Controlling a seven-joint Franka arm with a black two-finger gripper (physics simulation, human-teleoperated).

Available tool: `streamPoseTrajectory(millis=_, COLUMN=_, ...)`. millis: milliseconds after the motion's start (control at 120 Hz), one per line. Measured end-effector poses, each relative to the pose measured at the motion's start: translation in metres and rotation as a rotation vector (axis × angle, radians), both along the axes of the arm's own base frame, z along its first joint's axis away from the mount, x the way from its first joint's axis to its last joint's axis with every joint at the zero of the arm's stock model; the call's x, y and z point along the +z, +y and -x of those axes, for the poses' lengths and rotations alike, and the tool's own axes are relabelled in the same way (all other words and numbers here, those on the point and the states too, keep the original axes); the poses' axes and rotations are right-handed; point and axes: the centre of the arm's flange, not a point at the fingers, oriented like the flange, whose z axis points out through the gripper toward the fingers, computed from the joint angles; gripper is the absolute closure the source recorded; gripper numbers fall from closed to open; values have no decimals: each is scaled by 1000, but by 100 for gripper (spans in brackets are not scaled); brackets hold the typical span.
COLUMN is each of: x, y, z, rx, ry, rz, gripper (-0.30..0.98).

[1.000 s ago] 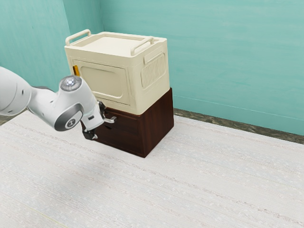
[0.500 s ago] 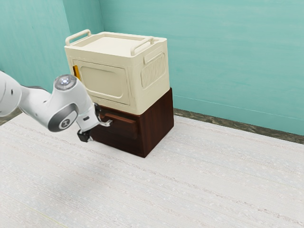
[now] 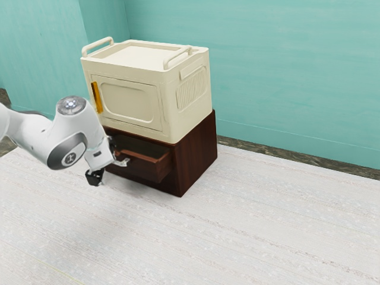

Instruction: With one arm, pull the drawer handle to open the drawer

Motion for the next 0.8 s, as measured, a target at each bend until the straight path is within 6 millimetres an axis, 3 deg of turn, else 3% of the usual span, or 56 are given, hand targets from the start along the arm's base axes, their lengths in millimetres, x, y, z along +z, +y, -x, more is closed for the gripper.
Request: streamPoseTrajectory(millis=800, x=13, y=3, z=52, rx=43, ry=63, rz=55, gripper=2)
